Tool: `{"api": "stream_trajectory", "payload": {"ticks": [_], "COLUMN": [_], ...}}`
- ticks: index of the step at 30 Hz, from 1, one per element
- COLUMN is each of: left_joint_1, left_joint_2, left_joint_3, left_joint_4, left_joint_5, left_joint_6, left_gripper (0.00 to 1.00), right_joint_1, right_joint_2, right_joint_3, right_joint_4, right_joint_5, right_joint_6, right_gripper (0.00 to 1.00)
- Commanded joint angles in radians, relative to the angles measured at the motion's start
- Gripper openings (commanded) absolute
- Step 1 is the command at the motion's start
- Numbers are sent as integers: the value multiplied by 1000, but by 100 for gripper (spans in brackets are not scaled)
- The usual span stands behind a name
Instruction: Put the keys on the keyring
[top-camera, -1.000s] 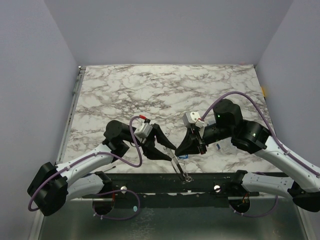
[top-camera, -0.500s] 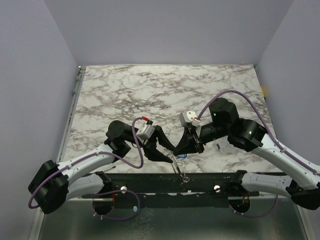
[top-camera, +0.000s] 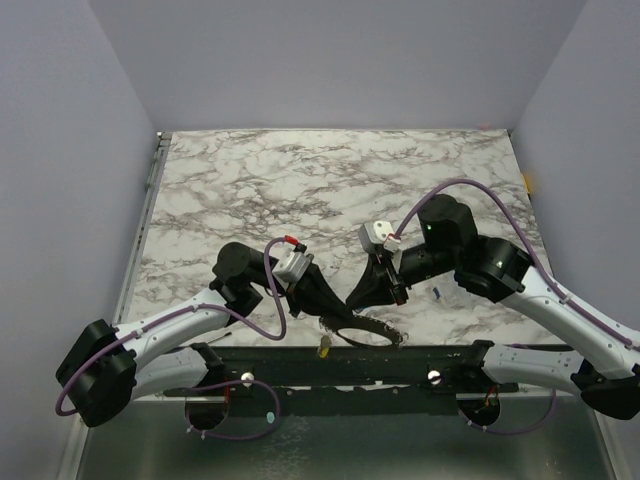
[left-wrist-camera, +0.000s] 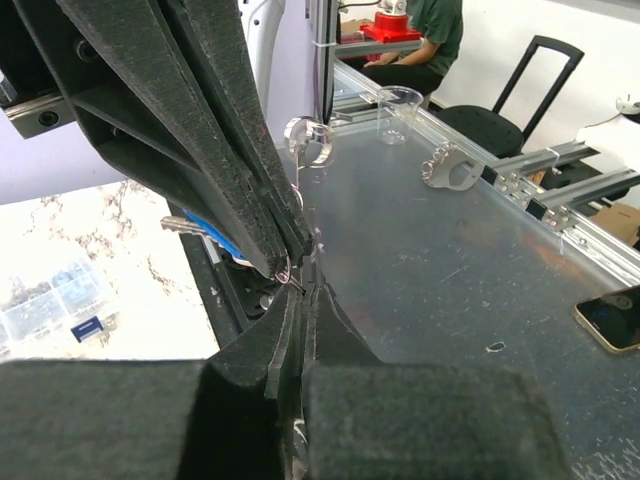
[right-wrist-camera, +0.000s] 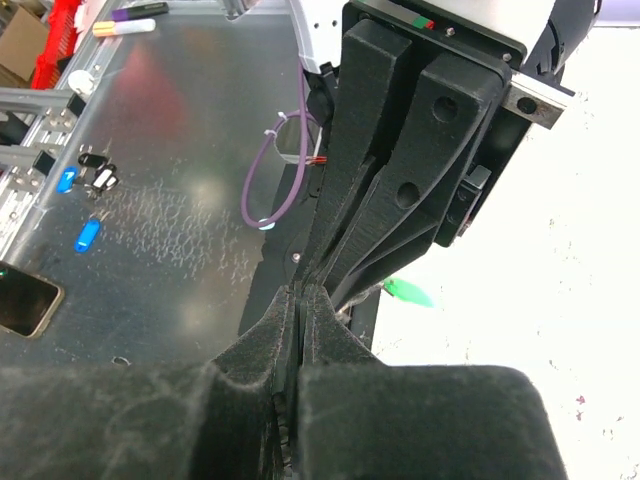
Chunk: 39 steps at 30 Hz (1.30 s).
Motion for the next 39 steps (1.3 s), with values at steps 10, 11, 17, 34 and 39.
{"api": "stream_trajectory", "payload": {"ticks": [10, 11, 17, 34, 39], "left_joint_1": [21, 26, 64, 156, 179], "left_joint_2": [-2, 4, 44, 71, 67], "left_joint_3": [6, 9, 38, 61, 75], "left_joint_4": [22, 22, 22, -91, -175], "left_joint_5": [-99, -104, -147, -316, -365], "left_joint_6": [-17, -32, -92, -58, -3], "left_gripper": [0, 0, 0, 0, 0], "right_joint_1": [3, 3, 3, 17, 45], "right_joint_2": [-24, -29, -30, 29, 67], "right_joint_3": [44, 48, 82, 90, 98], "right_joint_4": [-28, -34, -94, -68, -71], "right_joint_5": [172, 204, 299, 461, 464], "right_joint_6": [14, 15, 24, 214, 306], "right_gripper": [1, 1, 1, 1, 17]}}
